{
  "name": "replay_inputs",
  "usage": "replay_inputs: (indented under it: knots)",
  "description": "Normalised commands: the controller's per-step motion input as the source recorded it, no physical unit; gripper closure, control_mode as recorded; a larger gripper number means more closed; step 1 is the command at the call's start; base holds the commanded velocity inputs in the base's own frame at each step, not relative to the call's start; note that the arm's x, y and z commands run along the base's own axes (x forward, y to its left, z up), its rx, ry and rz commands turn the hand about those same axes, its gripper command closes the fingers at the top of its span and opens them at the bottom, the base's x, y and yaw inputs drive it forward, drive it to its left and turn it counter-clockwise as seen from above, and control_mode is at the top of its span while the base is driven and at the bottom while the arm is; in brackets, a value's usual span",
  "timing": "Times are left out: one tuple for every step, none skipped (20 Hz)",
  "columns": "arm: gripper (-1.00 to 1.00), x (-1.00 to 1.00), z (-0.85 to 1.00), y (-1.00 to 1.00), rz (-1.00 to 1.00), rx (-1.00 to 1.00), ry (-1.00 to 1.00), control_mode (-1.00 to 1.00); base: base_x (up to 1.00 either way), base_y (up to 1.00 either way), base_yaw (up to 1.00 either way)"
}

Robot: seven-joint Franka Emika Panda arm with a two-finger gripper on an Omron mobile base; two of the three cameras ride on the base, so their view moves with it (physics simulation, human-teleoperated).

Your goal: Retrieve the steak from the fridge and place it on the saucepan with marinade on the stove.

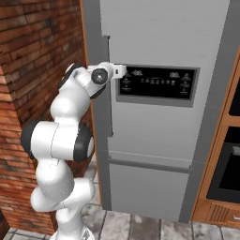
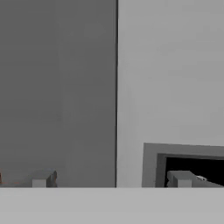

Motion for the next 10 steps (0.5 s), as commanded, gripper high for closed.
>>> replay_inputs:
  knots:
    - [-1.00,0.63,0.00,-0.05,0.00,0.00,0.00,-1.00,0.00,0.00,0.00]
    - [-1.00,0.64,0.00,-0.04,0.00,0.00,0.00,-1.00,0.00,0.00,0.00]
    - [-1.00,0.63,0.00,-0.06,0.00,0.00,0.00,-1.00,0.00,0.00,0.00]
    - [-1.00,0.62,0.00,-0.09,0.00,0.00,0.00,-1.00,0.00,0.00,0.00]
    - [-1.00,0.61,0.00,-0.11,0.00,0.00,0.00,-1.00,0.00,0.00,0.00]
    - [-1.00,0.61,0.00,-0.12,0.00,0.00,0.00,-1.00,0.00,0.00,0.00]
    - [-1.00,0.60,0.00,-0.14,0.00,0.00,0.00,-1.00,0.00,0.00,0.00]
    - [-1.00,0.59,0.00,-0.20,0.00,0.00,0.00,-1.00,0.00,0.00,0.00]
    - [-1.00,0.61,0.00,-0.17,0.00,0.00,0.00,-1.00,0.00,0.00,0.00]
    - [-1.00,0.64,0.00,-0.15,0.00,0.00,0.02,-1.00,0.00,0.00,0.00]
